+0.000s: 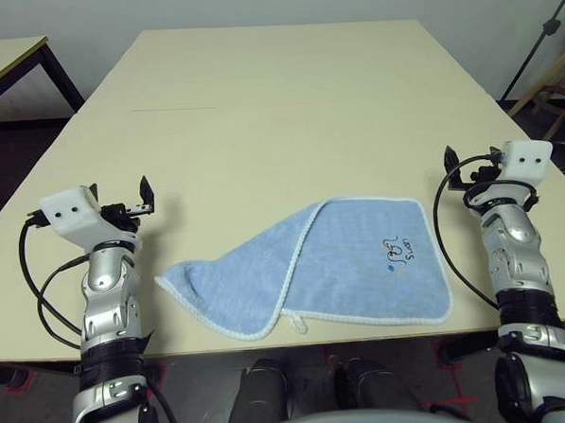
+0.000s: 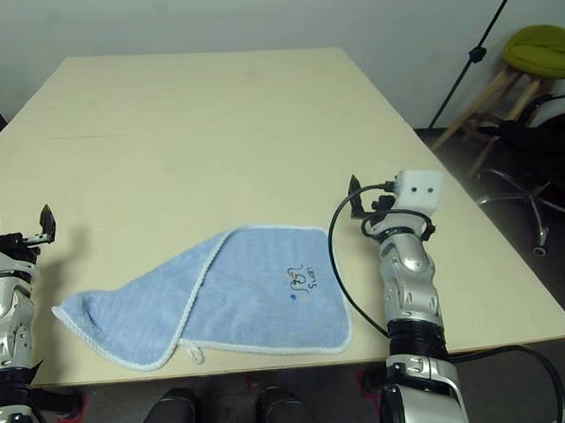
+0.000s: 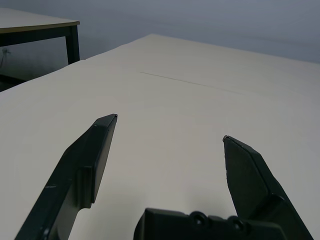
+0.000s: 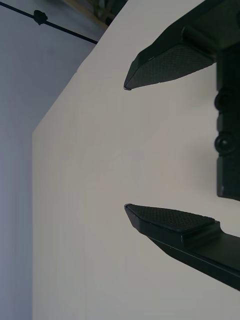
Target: Fold the towel and set it aside.
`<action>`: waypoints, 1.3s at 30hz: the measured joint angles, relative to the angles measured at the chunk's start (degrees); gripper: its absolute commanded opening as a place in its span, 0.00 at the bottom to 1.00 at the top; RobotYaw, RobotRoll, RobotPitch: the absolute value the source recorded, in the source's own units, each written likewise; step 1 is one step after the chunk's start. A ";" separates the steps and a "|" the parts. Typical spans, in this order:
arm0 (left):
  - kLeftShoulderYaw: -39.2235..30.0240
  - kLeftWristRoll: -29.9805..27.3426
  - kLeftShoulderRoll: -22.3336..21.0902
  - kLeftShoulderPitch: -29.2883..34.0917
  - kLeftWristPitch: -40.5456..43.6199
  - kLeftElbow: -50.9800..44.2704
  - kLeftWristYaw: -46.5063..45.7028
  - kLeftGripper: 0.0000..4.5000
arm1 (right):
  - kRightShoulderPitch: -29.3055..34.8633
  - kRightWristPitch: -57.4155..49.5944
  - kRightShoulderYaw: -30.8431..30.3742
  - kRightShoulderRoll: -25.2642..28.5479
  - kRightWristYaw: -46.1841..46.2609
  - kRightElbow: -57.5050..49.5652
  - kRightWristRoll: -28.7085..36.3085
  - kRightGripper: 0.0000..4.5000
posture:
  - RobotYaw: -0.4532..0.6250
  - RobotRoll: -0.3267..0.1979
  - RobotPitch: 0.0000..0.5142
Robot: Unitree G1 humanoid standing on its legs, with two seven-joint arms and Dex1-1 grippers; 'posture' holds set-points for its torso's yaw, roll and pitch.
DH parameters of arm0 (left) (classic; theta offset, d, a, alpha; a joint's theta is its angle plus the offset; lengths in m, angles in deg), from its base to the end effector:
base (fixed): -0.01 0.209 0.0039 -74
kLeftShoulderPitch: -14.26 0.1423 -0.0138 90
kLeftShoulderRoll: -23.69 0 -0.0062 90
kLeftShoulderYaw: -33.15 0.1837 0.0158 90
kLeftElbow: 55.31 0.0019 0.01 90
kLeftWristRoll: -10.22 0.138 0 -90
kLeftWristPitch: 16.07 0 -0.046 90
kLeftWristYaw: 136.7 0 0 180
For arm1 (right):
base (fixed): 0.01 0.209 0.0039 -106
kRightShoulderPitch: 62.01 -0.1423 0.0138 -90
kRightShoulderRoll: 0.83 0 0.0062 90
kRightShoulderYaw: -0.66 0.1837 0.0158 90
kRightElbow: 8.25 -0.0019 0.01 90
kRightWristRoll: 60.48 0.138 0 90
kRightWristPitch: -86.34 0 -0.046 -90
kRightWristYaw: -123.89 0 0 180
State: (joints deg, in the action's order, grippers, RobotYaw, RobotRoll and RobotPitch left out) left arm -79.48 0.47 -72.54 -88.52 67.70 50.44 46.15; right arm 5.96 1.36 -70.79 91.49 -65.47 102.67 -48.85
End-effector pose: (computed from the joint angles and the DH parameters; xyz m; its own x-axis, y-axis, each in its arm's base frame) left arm 0.2286 0.2946 0.0884 0.9263 0.3281 0.1852 -0.3510 0.9302 0.1078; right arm 0.2657 -0.2616 0.0959 0.9734 -0.1344 0.1855 0.1387 0.9903 -0.0099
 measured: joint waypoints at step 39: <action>6.74 -26.93 -23.46 3.90 33.12 -24.85 49.50 0.99 | -20.74 -36.93 -29.84 26.28 -50.45 7.75 -3.44 1.00 | 0.59 0.62 0.17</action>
State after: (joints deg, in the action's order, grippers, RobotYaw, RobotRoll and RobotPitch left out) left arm -72.74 -26.46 -96.00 -84.63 100.82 25.59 95.65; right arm -14.78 -35.57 -100.62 117.77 -115.92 110.42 -52.29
